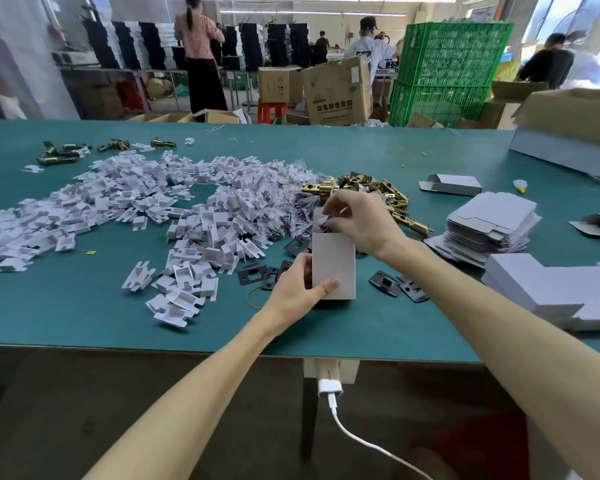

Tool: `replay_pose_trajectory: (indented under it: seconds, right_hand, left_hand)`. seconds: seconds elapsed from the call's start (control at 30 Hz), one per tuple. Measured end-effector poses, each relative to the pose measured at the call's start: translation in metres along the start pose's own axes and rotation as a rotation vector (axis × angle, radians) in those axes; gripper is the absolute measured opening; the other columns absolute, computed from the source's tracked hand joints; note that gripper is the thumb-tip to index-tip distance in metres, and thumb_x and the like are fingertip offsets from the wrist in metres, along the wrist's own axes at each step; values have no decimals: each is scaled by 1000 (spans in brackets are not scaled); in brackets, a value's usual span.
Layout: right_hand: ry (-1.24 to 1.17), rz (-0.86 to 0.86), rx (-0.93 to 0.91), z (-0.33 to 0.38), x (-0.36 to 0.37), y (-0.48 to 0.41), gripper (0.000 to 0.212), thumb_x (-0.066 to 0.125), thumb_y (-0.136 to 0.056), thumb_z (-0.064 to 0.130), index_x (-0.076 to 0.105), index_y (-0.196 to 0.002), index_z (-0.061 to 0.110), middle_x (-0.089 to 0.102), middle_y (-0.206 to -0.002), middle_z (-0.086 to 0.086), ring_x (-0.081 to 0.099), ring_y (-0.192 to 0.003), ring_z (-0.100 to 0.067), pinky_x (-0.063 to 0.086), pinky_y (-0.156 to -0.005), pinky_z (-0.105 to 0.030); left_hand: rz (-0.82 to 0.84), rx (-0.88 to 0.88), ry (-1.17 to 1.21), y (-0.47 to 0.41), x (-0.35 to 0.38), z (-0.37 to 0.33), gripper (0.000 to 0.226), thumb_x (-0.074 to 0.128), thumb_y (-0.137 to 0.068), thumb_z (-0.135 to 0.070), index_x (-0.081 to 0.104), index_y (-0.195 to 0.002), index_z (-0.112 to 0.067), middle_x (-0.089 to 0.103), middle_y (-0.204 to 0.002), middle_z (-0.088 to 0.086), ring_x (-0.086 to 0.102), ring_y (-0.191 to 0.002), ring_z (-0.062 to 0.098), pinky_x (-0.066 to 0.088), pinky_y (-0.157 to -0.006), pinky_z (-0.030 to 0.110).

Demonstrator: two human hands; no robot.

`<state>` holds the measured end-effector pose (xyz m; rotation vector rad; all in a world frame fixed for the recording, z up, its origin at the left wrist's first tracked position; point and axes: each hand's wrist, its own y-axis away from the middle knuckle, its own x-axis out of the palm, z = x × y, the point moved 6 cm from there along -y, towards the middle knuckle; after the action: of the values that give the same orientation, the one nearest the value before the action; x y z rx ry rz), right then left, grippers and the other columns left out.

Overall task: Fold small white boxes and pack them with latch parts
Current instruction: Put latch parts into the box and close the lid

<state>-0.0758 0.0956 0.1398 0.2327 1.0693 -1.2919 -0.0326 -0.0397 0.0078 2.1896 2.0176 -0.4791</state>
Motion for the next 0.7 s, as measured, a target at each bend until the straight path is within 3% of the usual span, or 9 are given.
replay_pose_trajectory:
  seconds: [0.1,0.27,0.37,0.6,0.7]
  right_hand:
    - [15,1,-5,3,8,4,13,74,-92,17,73,-101,9,74,-100,-6,68,-93,-23,56,-88,-42]
    - [207,104,34,-2,13,7,22,53,-104,17,73,-108,11,72,-111,-8,65,-105,-29,50,-95,-48]
    - [313,138,27,-7,14,9,28,46,-107,20,72,-116,12,60,-121,-7,49,-120,-29,44,-101,-50]
    - [315,220,23,-16,17,18,37,50,-106,40,73,-110,11,49,-125,-4,35,-122,-26,37,-106,-51]
    - [246,192,21,-17,17,21,32,56,-103,37,71,-112,10,50,-124,-5,36,-122,-26,38,-106,-47]
  left_hand:
    - [-8,1,-23,0,-1,-1,54,81,-88,-41,51,-128,-22,70,-122,-6,69,-109,6,57,-96,29]
    - [-15,-9,-10,0,-1,-2,57,82,-86,-43,50,-129,-22,70,-121,-8,68,-108,3,56,-91,22]
    - [-15,-11,-4,0,-2,-2,61,82,-85,-43,51,-131,-20,70,-122,-7,68,-108,3,57,-92,23]
    - [-12,-1,-10,1,-2,-2,58,82,-86,-42,50,-131,-21,69,-123,-7,68,-110,4,56,-91,21]
    - [-11,3,-7,1,-2,-3,58,82,-87,-42,50,-131,-22,69,-123,-8,67,-109,1,55,-89,17]
